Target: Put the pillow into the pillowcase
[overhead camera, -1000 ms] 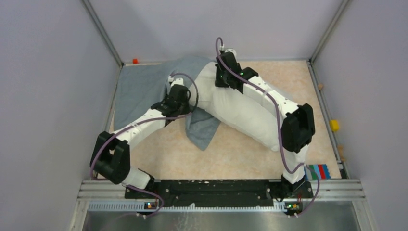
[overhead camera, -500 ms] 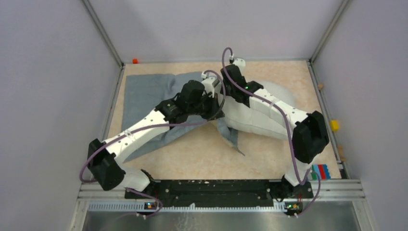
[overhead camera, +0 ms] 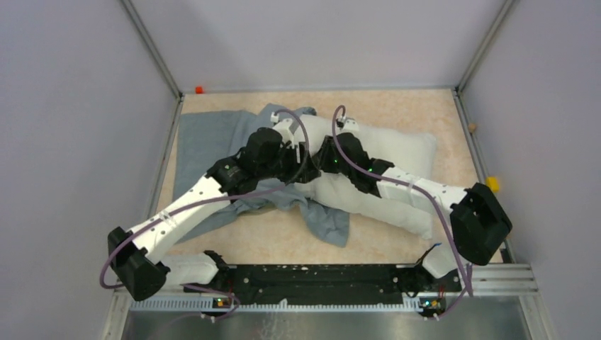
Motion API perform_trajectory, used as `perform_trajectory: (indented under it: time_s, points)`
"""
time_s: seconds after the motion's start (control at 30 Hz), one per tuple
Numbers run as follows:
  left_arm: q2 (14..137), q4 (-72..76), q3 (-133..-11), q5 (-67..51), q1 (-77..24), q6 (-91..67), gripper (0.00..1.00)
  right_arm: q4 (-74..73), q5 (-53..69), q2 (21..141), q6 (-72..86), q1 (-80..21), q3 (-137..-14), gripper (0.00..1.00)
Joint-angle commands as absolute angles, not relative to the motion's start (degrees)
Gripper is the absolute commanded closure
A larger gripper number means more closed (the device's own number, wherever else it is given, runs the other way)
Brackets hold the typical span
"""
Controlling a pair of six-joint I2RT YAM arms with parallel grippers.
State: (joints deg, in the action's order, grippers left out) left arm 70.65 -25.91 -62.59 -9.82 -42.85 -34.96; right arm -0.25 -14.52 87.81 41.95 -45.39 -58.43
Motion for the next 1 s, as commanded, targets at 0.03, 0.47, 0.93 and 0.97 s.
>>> perform_trajectory:
  time_s: [0.03, 0.47, 0.93, 0.97]
  points:
    - [68.8, -32.2, -75.1, 6.5, -42.7, -30.1, 0.24, -5.6, -8.9, 81.5, 37.6, -46.0, -61.0, 0.49]
    - [93.6, -34.7, -93.7, 7.7, -29.5, -20.6, 0.22, -16.4, -12.0, 87.1, 21.2, -41.0, -78.3, 0.19]
    - [99.7, -36.5, -95.2, 8.2, -31.2, -19.5, 0.91, -4.8, -7.6, 93.3, 28.9, -39.9, -62.4, 1.0]
    - [99.9, -37.1, -96.6, 8.5, -31.9, -19.0, 0.96, -5.1, -7.4, 92.9, 29.4, -39.9, -62.7, 1.0]
